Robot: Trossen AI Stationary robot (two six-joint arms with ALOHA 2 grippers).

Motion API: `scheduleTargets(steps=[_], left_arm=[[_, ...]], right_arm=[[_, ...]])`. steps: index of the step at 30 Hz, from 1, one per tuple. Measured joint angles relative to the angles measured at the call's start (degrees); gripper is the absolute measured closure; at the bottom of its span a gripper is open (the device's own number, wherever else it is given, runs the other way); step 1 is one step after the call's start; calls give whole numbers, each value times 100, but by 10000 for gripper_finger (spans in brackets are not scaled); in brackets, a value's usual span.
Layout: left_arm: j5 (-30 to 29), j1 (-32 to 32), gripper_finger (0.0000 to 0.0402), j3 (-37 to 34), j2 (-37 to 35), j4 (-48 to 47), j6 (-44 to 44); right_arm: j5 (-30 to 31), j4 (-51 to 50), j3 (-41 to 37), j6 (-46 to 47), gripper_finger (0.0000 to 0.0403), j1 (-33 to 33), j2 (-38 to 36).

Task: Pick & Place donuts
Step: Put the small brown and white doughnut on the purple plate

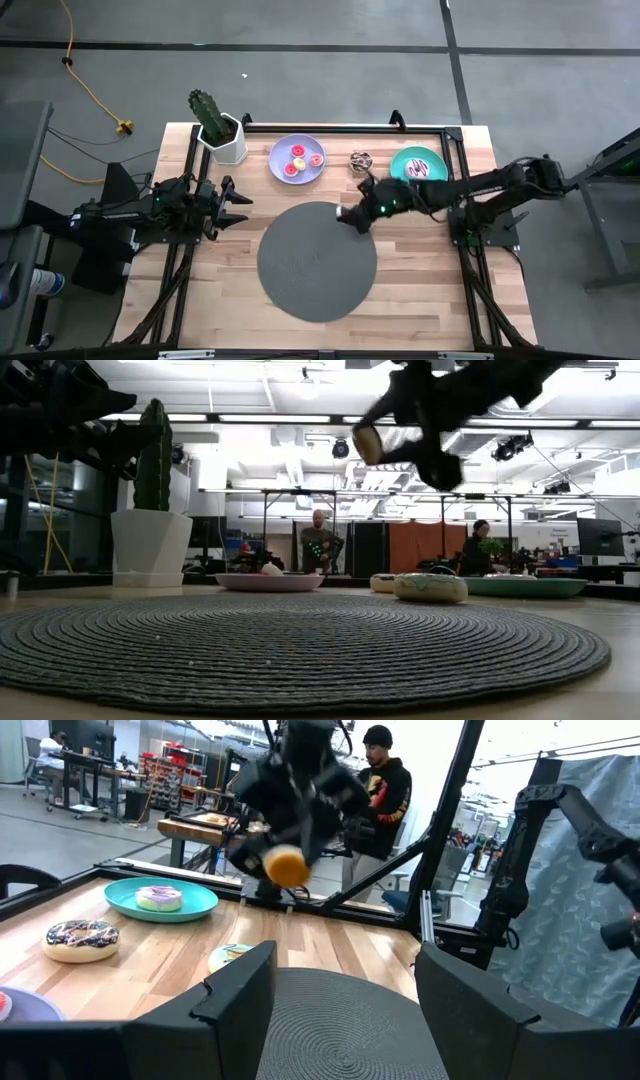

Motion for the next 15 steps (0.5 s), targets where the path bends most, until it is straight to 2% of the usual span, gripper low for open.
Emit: scheduleTargets(steps=[11, 15], left_arm=[[0, 0, 172, 1, 1, 0, 0], [0, -2, 172, 1, 0, 0, 0]], right_arm=[[315, -2075, 1923, -1643, 203, -1281, 50], [245, -2493, 2533, -2074, 202, -1777, 285]])
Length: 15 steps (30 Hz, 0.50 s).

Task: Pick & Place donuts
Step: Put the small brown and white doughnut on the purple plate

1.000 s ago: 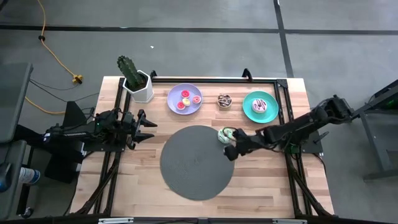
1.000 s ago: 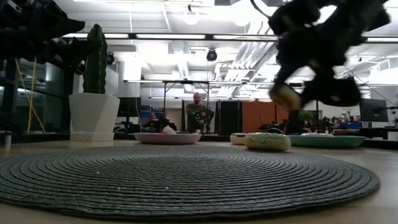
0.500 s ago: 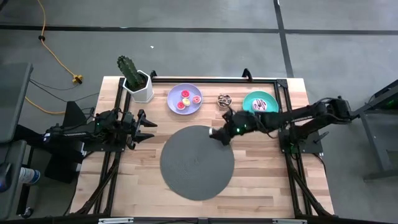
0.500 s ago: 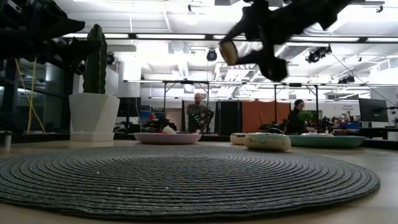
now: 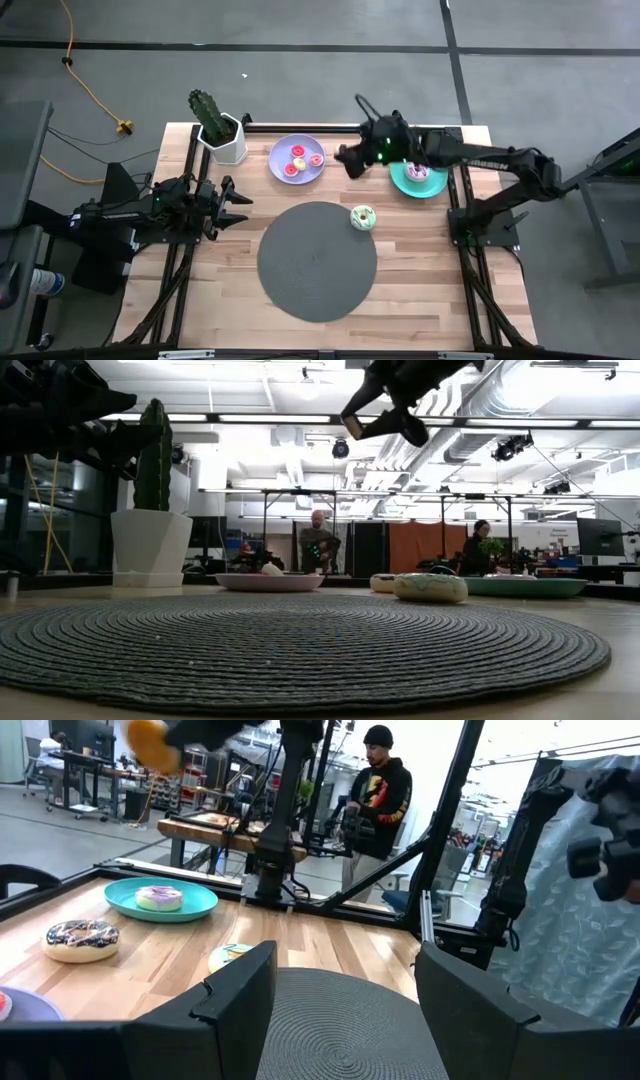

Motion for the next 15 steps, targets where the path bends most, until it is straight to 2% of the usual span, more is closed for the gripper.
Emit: scheduleTargets(steps=[7, 15], left_arm=[[0, 2, 172, 0, 1, 0, 0], [0, 0, 172, 0, 1, 0, 0]], right_arm=[[-603, -191, 1070, -438, 202, -619, 933], [-1087, -1031, 2996, -1070, 205, -894, 2680]])
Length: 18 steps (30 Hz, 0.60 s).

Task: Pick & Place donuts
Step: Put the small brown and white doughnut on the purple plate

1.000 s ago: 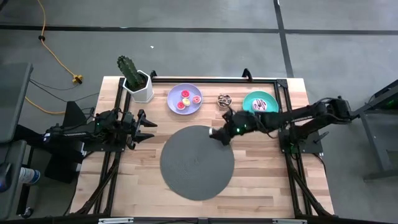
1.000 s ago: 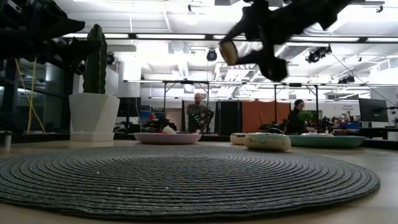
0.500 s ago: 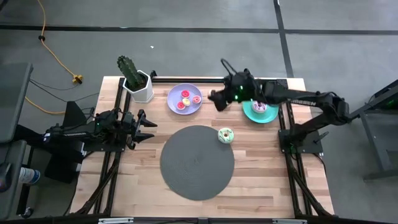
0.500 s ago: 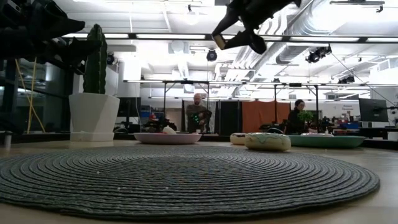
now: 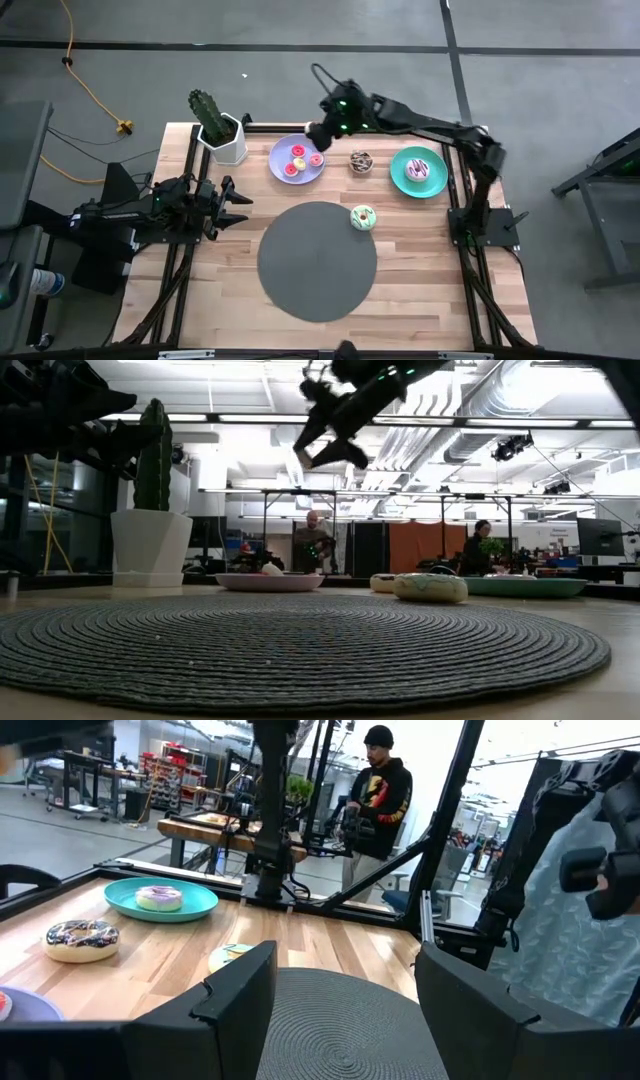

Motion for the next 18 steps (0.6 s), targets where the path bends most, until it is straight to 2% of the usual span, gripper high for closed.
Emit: scheduleTargets(steps=[5, 10, 14, 18], left_arm=[[2, 1, 172, 0, -2, -2, 0], [0, 2, 172, 0, -1, 0, 0], [0, 2, 172, 0, 0, -2, 0], [0, 0, 172, 0, 0, 0, 0]], right_arm=[[-61, -875, 1324, -326, 205, -131, 1067], [-43, -1543, 2326, -607, 206, -196, 1897], [-52, -2129, 2912, -920, 206, -211, 2435], [-103, -2722, 3145, -1283, 206, -188, 2734]])
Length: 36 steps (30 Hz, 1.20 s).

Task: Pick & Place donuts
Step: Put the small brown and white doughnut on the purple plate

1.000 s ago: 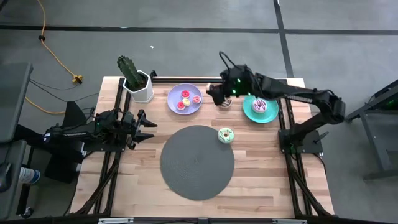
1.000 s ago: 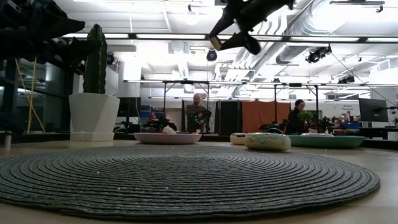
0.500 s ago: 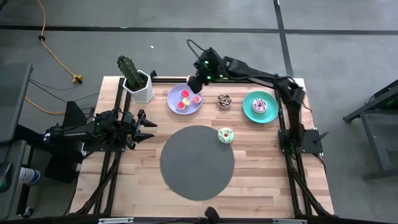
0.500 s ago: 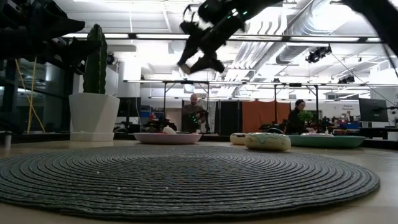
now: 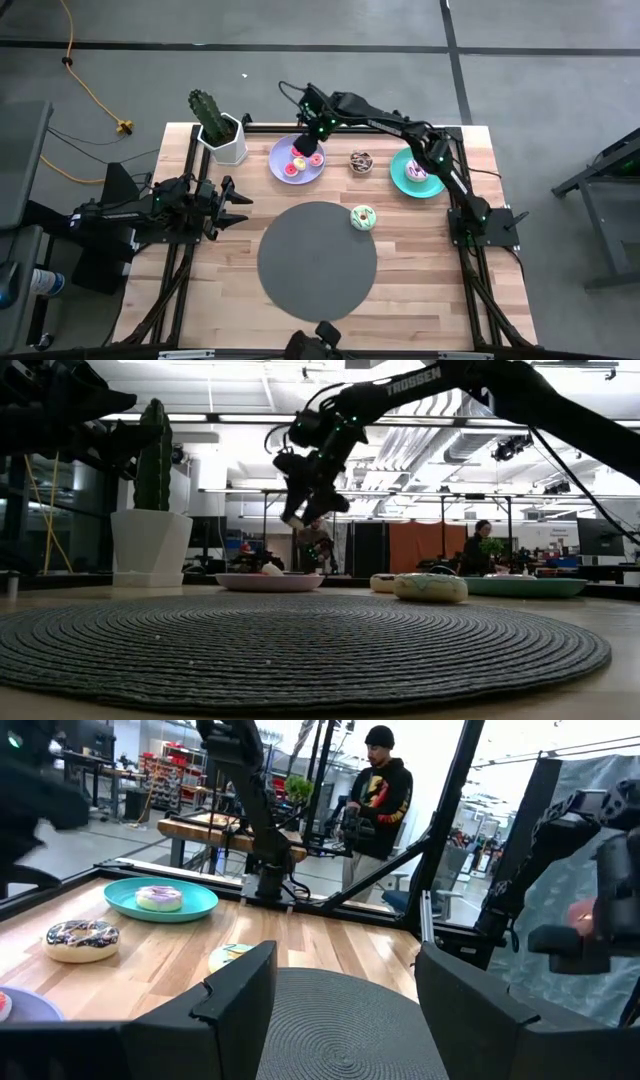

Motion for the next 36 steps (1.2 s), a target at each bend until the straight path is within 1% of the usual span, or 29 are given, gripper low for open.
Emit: scheduleTargets(steps=[6, 11, 17, 26, 32, 36], left_arm=[[0, -1, 172, 0, 0, 0, 0], [0, 1, 172, 0, -1, -2, 0], [-7, 0, 172, 0, 0, 0, 0], [-17, 1, 172, 0, 0, 0, 0], [-20, 1, 172, -1, -1, 0, 0], [-22, 1, 172, 0, 0, 0, 0]], right_arm=[[243, -633, -2, -702, 206, 111, 152], [305, -480, -192, -978, 206, 245, 151], [352, -244, -649, -1247, 205, 492, 145], [608, 523, -1140, -1146, 206, 666, 145], [676, 896, -1202, -947, 206, 653, 145], [737, 975, -1201, -943, 206, 653, 145]])
